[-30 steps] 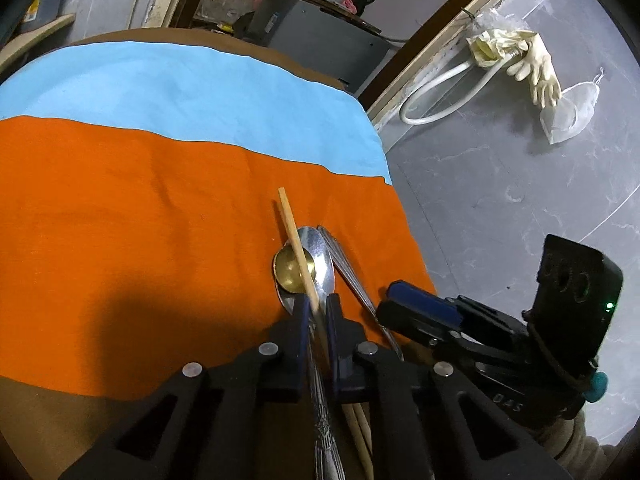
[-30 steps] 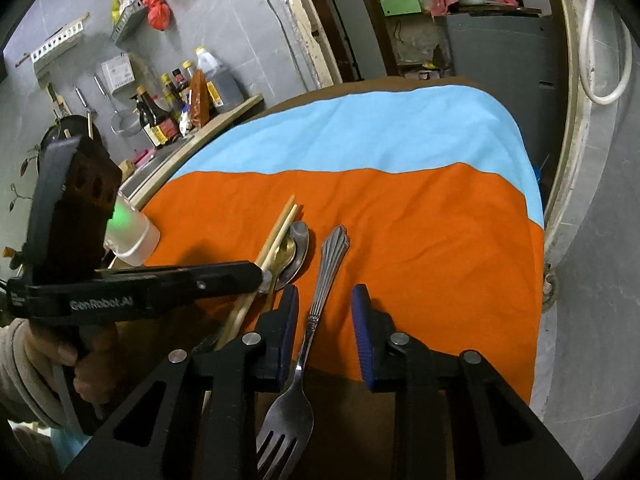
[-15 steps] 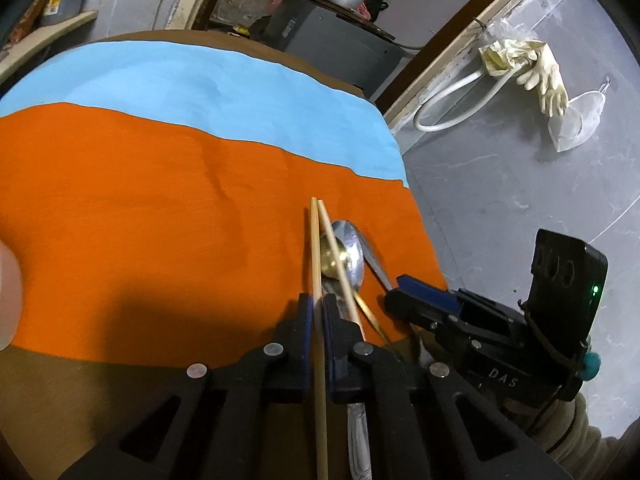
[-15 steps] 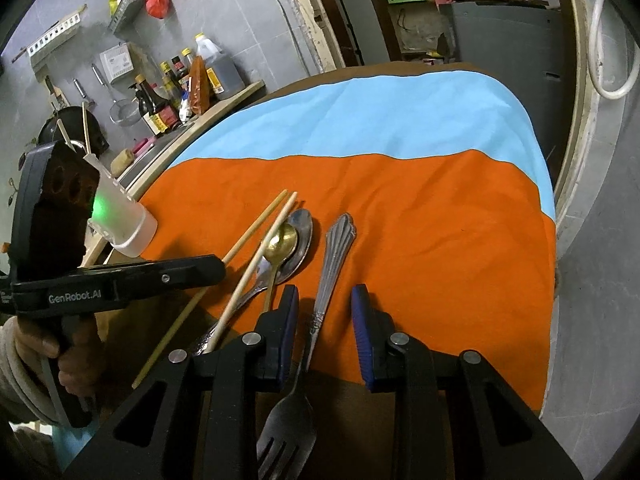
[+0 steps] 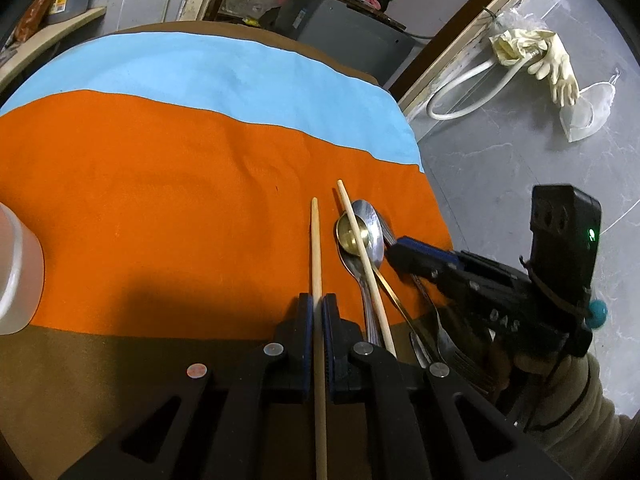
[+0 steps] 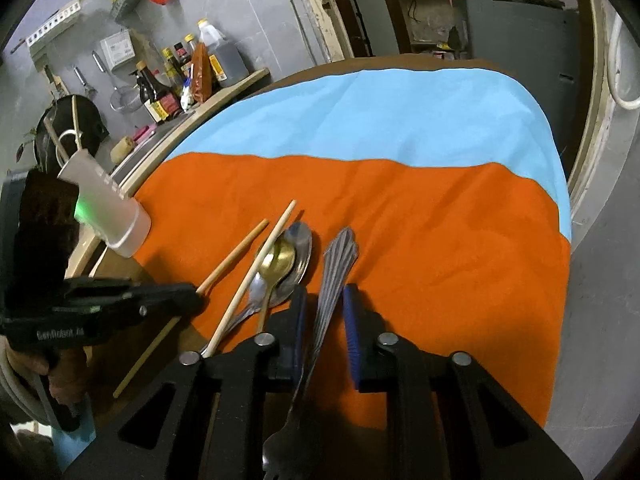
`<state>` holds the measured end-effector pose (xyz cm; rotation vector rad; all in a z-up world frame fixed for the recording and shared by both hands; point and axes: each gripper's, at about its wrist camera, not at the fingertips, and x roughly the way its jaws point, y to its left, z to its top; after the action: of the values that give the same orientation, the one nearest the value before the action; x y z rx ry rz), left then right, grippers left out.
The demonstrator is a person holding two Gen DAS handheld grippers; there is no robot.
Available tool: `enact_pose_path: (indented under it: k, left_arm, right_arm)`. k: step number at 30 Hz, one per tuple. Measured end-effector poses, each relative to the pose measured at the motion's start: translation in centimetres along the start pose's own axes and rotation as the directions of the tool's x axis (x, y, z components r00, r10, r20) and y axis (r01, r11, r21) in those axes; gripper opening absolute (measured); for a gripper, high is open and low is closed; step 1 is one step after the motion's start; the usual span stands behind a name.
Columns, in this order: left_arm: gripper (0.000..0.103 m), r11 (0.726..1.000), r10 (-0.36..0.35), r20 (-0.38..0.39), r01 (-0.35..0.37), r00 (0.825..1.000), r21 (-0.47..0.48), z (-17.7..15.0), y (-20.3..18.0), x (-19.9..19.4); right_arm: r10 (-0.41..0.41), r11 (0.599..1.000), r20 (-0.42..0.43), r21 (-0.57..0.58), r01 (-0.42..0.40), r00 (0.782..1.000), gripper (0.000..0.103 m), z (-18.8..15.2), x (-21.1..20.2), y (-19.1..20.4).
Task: Organize utensils
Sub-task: 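Grasp the ornate-handled fork with the right tool while the left tool grasps a chopstick, then lift and carry the fork and chopstick over the white caddy with both tools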
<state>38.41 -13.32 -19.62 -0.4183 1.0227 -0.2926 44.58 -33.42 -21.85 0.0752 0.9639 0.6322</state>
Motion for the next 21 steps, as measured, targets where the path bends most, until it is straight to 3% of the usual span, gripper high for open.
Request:
enact_pose_path:
  k: [10, 17, 21]
  left_arm:
    - [0.006, 1.0, 0.013, -0.05, -0.012, 0.999, 0.019, 0.2, -0.3, 0.3]
    - [0.006, 0.998, 0.045, -0.13, -0.038, 0.991, 0.056, 1.1, -0.9, 1.0]
    - [0.006, 0.995, 0.066, -0.13, -0.055, 0.989, 0.086, 1.0, -1.3, 0.9]
  right_arm:
    - [-0.011, 1.0, -0.099, -0.005, 0.011, 0.995, 0.011, 0.2, 0.4, 0.7]
    - [-0.004, 0.997, -0.144, 0.077, 0.015, 0.99, 0.009, -0.6, 0.1, 0.6]
    - [-0.002, 0.995, -0.194, 0.096, 0.021, 0.981, 0.009, -0.9, 0.2, 0.8]
